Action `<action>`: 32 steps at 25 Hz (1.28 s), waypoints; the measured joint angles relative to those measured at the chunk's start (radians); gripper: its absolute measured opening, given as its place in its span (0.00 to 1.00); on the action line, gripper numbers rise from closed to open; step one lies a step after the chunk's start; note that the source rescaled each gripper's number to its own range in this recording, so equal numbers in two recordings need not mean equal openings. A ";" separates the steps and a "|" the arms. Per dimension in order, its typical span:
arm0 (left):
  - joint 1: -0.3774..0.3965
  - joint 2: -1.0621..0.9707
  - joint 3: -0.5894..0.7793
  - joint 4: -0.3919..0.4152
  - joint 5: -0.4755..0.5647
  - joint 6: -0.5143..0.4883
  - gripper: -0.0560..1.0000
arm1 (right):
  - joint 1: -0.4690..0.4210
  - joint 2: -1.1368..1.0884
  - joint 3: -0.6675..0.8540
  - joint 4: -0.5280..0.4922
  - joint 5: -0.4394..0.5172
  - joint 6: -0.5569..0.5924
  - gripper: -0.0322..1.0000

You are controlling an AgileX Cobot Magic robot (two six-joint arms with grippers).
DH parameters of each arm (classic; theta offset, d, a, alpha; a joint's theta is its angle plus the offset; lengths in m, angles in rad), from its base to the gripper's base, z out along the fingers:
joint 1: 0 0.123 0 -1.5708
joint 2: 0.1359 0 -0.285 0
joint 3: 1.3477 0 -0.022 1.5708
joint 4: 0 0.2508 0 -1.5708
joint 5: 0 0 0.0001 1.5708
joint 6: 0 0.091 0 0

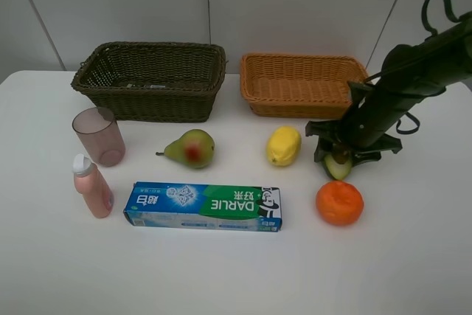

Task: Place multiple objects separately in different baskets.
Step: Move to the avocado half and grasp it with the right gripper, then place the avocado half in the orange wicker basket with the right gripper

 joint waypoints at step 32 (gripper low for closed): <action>0.000 0.000 0.000 0.000 0.000 0.000 1.00 | 0.000 -0.264 -0.083 -0.039 0.123 0.000 0.38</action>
